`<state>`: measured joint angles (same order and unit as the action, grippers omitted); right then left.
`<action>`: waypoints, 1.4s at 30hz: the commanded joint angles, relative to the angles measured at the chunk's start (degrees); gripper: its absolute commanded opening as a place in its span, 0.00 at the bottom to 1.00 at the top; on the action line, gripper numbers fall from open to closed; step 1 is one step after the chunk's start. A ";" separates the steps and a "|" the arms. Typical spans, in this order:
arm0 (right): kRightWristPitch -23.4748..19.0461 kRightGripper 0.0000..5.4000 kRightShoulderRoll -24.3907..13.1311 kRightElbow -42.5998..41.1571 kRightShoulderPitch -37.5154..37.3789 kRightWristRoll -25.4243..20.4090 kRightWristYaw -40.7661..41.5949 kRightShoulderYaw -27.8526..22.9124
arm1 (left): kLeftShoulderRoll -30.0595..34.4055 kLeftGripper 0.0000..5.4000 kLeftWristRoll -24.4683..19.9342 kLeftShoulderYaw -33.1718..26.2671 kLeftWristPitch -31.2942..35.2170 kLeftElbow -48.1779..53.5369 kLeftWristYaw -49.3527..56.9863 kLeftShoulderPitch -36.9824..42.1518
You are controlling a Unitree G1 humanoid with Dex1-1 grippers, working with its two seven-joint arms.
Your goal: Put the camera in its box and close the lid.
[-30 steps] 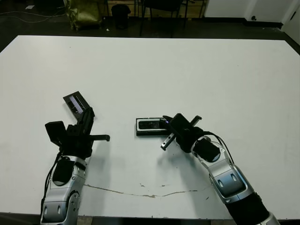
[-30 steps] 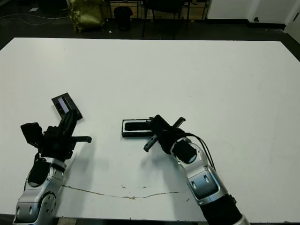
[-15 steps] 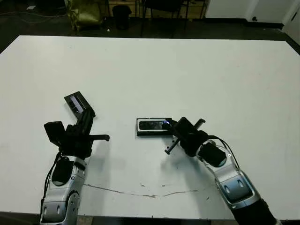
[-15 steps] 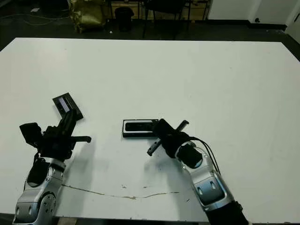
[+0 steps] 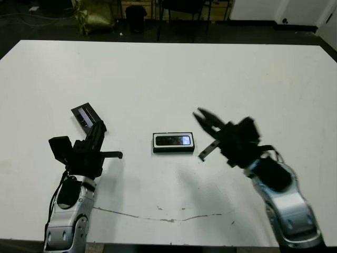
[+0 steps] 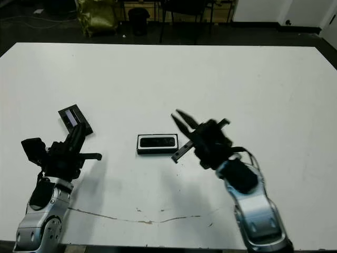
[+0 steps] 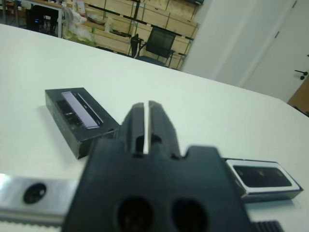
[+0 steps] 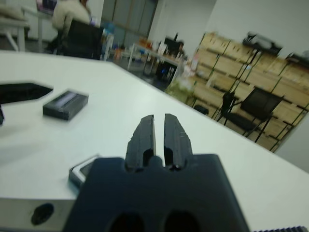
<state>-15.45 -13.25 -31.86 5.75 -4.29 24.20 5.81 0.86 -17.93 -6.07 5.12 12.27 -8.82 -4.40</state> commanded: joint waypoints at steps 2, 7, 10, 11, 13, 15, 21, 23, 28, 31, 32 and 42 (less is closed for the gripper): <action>-0.25 0.00 -1.68 -0.86 -1.07 -3.73 0.20 -4.75 | 3.83 0.00 0.95 -2.23 -1.48 -0.03 -1.35 1.62; 2.02 0.00 -2.66 2.20 -1.96 -6.96 0.98 -8.51 | 10.89 0.00 2.77 -4.84 2.43 1.58 -1.94 6.27; 2.56 0.00 -2.64 3.92 -2.80 -8.14 0.76 -9.54 | 19.20 0.00 2.11 -6.28 6.71 -0.37 -7.38 11.64; 2.51 0.00 -2.74 4.26 -3.12 -8.44 0.68 -9.87 | 22.07 0.00 2.30 -6.43 8.39 -1.26 -9.16 13.70; 3.09 0.00 -3.11 5.12 -3.69 -8.75 0.76 -10.41 | 26.37 0.00 2.79 -6.28 10.28 -3.43 -12.08 17.61; 4.44 0.00 -3.19 6.16 -4.15 -8.96 0.87 -10.81 | 29.23 0.00 3.78 -5.41 13.47 -4.18 -12.87 20.67; 2.89 0.00 -2.79 5.92 -5.34 -10.47 -0.67 -11.55 | 33.58 0.00 8.27 -0.91 16.81 -10.84 -16.14 30.48; 2.12 0.00 -2.70 5.45 -5.70 -10.61 -1.61 -11.52 | 34.06 0.00 9.57 0.49 17.04 -13.53 -17.09 33.19; 2.75 0.00 -2.03 5.60 -6.43 -10.57 -3.48 -11.68 | 35.16 0.00 14.53 5.43 16.87 -22.90 -19.80 40.70; 3.66 0.00 -0.57 5.44 -6.79 -10.25 -5.99 -11.97 | 35.70 0.00 18.71 9.08 13.78 -30.34 -21.67 45.17; 3.69 0.00 0.34 5.31 -6.92 -10.62 -7.15 -12.26 | 35.63 0.00 19.79 10.05 12.72 -33.25 -22.39 46.76; -0.75 0.00 8.88 1.83 -7.68 -14.29 -19.59 -14.84 | 33.95 0.00 35.93 21.43 -1.05 -60.92 -20.44 61.10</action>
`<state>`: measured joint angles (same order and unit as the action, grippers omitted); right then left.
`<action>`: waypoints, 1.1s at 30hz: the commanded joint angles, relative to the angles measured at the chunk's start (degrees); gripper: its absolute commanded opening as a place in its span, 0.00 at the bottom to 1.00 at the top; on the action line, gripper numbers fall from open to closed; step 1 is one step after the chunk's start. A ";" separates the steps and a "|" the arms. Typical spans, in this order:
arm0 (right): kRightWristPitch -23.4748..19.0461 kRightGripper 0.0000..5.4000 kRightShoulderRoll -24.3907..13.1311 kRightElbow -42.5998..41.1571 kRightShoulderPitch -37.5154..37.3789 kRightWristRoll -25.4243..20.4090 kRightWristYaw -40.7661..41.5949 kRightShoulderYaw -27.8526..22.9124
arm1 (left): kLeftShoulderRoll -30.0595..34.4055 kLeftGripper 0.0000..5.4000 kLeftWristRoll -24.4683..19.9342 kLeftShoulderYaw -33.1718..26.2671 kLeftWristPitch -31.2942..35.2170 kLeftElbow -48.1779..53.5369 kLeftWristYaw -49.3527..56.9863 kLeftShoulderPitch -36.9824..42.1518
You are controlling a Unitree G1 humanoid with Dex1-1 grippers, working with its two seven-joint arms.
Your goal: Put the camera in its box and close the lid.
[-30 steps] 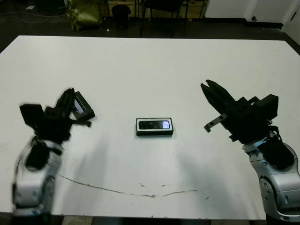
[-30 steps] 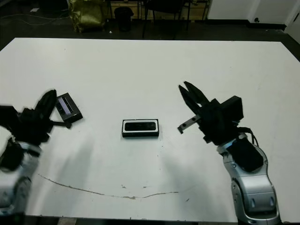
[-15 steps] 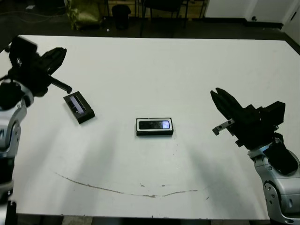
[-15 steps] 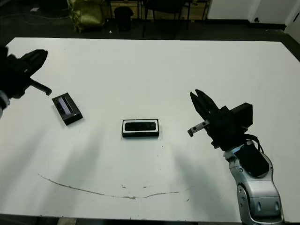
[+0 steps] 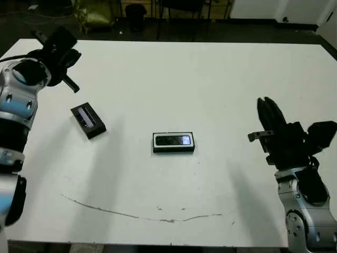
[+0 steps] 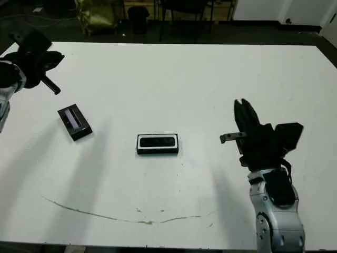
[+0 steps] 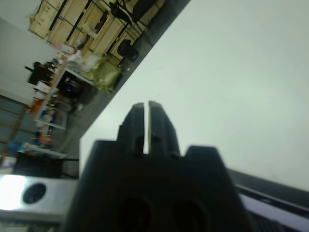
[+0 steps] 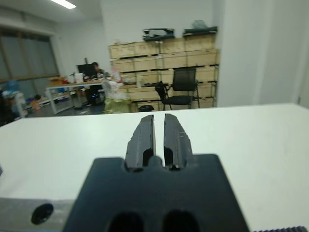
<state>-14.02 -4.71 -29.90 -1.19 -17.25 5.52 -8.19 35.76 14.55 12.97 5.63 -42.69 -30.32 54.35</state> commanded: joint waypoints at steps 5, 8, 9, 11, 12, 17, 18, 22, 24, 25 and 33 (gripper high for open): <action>-3.26 0.00 -0.21 -0.84 -0.89 -2.75 -0.64 -1.12 | -2.50 0.00 8.54 6.07 -5.57 -15.50 2.88 6.35; -3.36 0.00 -0.36 -0.80 -1.00 -3.00 -0.56 -1.31 | -3.31 0.00 11.25 8.00 -9.00 -20.02 4.50 7.56; -3.76 0.00 -0.27 -0.94 -1.03 -3.41 -0.66 -1.44 | -3.34 0.00 12.53 9.01 -10.69 -20.96 5.33 7.65; -4.86 0.00 -0.25 -1.50 -1.11 -4.07 -1.03 -1.63 | -2.98 0.00 15.82 11.69 -14.48 -21.80 7.63 7.52; -5.57 0.00 -0.35 -1.97 -1.18 -4.17 -1.33 -1.65 | -2.72 0.00 17.76 13.22 -16.12 -21.86 8.99 7.42; -6.65 0.00 -0.55 -2.96 -1.54 -3.92 -1.77 -1.88 | -2.59 0.00 25.66 19.38 -19.82 -22.80 12.24 7.55; -6.57 0.00 -0.52 -2.89 -1.56 -3.90 -1.78 -1.94 | -2.68 0.00 26.27 19.87 -20.12 -23.17 12.27 7.58; -6.30 0.00 -0.31 -2.59 -1.54 -4.44 -1.61 -2.34 | -2.62 0.00 28.69 21.83 -22.04 -24.48 13.24 7.47; -7.37 0.00 -0.40 -3.16 -1.58 -4.30 -2.29 -2.33 | -2.86 0.00 30.36 23.01 -21.70 -25.18 14.02 7.56; -7.74 0.00 -0.42 -3.38 -1.59 -4.49 -2.42 -2.37 | -3.00 0.00 31.09 23.54 -21.51 -25.49 14.38 7.64; -10.54 0.00 -0.12 -5.69 -2.14 -4.53 -4.24 -2.06 | -4.17 0.00 35.08 26.57 -20.08 -27.25 16.11 7.61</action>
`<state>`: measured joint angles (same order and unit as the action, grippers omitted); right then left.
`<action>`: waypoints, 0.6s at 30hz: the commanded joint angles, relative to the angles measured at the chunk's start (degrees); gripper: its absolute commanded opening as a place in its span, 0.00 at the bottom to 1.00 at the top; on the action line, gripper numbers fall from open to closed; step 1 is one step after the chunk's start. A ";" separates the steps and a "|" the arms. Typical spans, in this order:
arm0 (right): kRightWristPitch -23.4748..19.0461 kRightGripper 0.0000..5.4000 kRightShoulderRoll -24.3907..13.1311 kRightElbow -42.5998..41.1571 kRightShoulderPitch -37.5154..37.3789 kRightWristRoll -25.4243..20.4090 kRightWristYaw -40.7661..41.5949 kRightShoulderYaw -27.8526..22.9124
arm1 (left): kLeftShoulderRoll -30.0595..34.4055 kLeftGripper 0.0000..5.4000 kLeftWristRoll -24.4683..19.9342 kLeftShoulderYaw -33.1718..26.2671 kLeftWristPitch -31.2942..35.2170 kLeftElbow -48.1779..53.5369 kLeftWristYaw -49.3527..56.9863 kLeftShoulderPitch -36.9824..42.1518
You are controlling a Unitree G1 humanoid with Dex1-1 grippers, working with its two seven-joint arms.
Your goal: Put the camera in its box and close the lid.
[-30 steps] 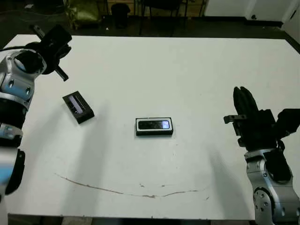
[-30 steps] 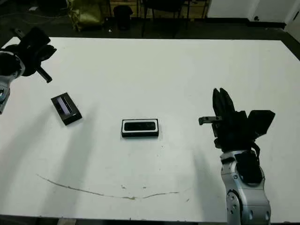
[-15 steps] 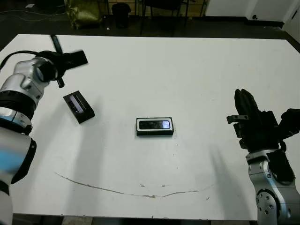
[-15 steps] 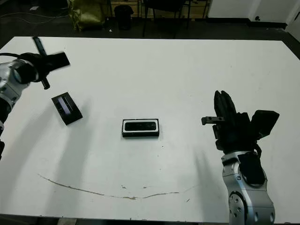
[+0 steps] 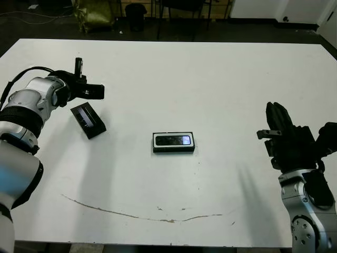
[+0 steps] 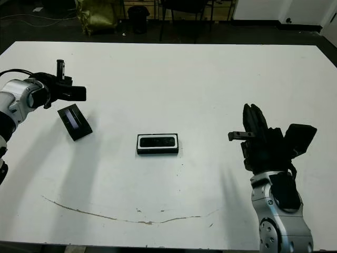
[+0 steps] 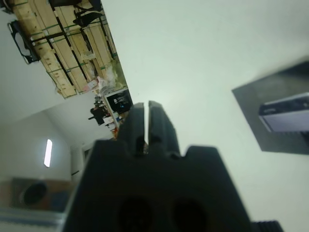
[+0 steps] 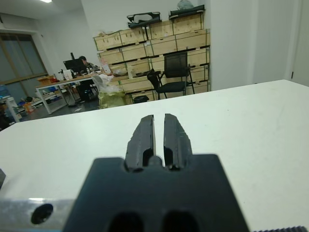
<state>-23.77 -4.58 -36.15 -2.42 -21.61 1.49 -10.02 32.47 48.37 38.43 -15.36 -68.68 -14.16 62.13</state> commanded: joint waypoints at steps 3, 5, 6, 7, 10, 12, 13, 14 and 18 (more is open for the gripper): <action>-1.24 0.00 -0.16 -0.04 -1.18 0.16 -0.70 -0.03 | -1.35 0.00 2.54 2.42 1.78 -2.03 -0.33 0.01; -2.00 0.00 0.13 -0.71 -1.37 -0.30 -1.23 -0.12 | -1.83 0.00 3.60 3.38 2.82 -2.51 -0.13 0.02; -1.88 0.00 0.21 -0.69 -1.51 -0.49 -1.17 -0.19 | -2.05 0.00 4.25 4.01 3.28 -2.68 0.00 0.04; -1.18 0.00 0.40 -0.21 -1.64 -0.78 -0.80 -0.33 | -2.21 0.00 5.07 4.77 3.50 -2.85 0.27 0.03; -1.65 0.00 0.51 -0.24 -1.78 -0.64 -1.23 -0.40 | -2.39 0.00 6.77 6.32 3.70 -3.24 1.43 -0.15; -2.13 0.00 0.61 -0.55 -1.90 -1.03 -1.45 -0.53 | -2.44 0.00 7.51 7.01 3.70 -3.39 1.79 -0.32; -1.97 0.00 0.68 -0.43 -1.95 -1.44 -1.27 -0.67 | -2.39 0.00 7.64 7.10 3.52 -3.39 2.17 -0.48; -1.86 0.00 0.74 -0.19 -1.97 -1.87 -1.12 -0.84 | -2.30 0.00 7.77 7.21 3.09 -3.47 2.47 -0.63; -1.10 0.00 0.99 0.33 -2.39 -2.61 -1.00 -0.96 | -2.52 0.00 9.98 9.46 1.64 -4.20 2.90 -0.49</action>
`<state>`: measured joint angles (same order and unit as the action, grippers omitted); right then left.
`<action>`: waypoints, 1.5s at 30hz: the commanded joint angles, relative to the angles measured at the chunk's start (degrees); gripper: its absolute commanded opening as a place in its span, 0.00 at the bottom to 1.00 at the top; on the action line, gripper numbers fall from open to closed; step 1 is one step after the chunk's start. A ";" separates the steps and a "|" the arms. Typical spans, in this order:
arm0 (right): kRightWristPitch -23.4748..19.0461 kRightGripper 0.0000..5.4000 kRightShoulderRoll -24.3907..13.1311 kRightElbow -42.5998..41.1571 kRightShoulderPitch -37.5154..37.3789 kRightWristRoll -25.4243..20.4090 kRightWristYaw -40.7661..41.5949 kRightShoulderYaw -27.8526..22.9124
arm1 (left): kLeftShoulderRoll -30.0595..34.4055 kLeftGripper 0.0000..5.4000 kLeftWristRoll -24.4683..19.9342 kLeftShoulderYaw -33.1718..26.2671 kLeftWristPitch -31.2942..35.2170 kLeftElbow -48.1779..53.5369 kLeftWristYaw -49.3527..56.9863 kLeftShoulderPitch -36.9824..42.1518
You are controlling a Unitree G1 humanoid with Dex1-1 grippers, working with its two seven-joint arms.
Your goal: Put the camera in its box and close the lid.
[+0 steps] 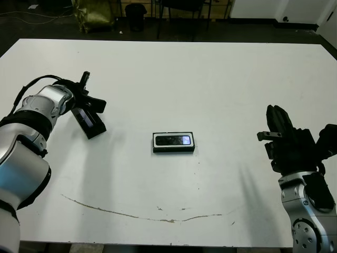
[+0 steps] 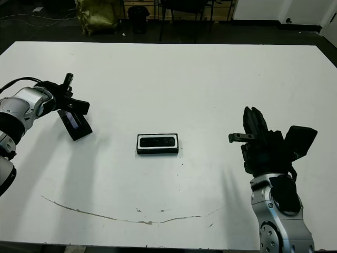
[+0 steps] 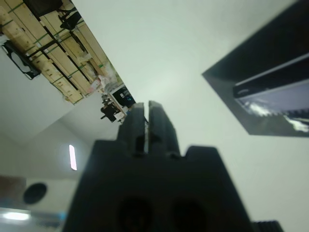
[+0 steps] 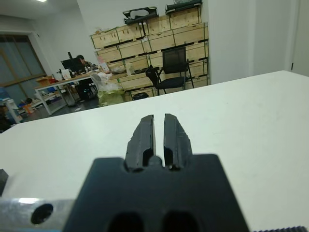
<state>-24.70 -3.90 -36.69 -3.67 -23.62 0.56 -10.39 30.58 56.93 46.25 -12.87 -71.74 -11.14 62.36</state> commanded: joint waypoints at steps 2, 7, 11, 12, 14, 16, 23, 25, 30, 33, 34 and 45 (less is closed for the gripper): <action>-2.08 0.00 0.31 -0.64 -1.36 -0.91 -1.30 -0.45 | -0.93 0.00 1.53 1.83 -0.63 -1.34 -0.41 -0.76; -2.10 0.00 -0.20 -1.38 -1.56 -0.02 -1.69 -0.14 | -1.90 0.00 2.10 2.90 -0.35 -2.26 -2.95 -0.24; -1.17 0.00 -0.19 -0.88 -1.88 0.12 -1.06 -0.21 | -2.55 0.00 1.45 2.67 -0.01 -2.83 -4.67 -0.15; -1.30 0.00 -0.14 -0.79 -1.91 -0.30 -0.87 -0.39 | -2.62 0.00 1.69 2.94 -0.08 -2.85 -4.80 -0.12; -1.53 0.00 0.12 -0.73 -1.90 -1.06 -0.82 -0.64 | -2.90 0.00 1.88 3.23 0.13 -3.02 -5.45 -0.02; -1.27 0.00 0.30 -0.60 -1.92 -1.60 -0.67 -0.74 | -3.29 0.00 1.80 3.31 0.18 -3.41 -6.82 0.17; 1.61 0.00 -0.28 1.33 -2.44 -0.37 0.88 -0.70 | -3.94 0.00 -1.02 0.92 0.28 -3.85 -9.80 -0.04; 1.08 0.00 0.09 1.34 -2.51 -1.48 0.87 -1.06 | -4.09 0.00 -1.50 0.58 0.37 -3.78 -10.74 0.03; 0.47 0.00 0.15 0.51 -2.90 -2.33 0.24 -1.00 | -4.30 0.00 -3.92 -1.52 0.46 -2.72 -15.18 0.70; 1.68 0.00 -0.10 0.93 -2.98 -1.78 0.84 -0.72 | -4.49 0.00 -4.83 -2.13 0.93 -2.26 -18.70 1.05; 2.12 0.00 -0.12 1.24 -3.02 -1.72 1.13 -0.66 | -4.45 0.00 -5.21 -2.44 1.06 -2.07 -19.39 0.99; 0.83 0.00 -0.32 0.24 -3.31 -1.72 -0.27 -0.68 | -3.40 0.00 -8.18 -4.68 -0.56 0.15 -21.40 0.56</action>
<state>-22.80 -3.60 -36.32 -6.06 -26.45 1.24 -11.17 26.99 49.18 41.91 -12.81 -71.94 -31.73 63.92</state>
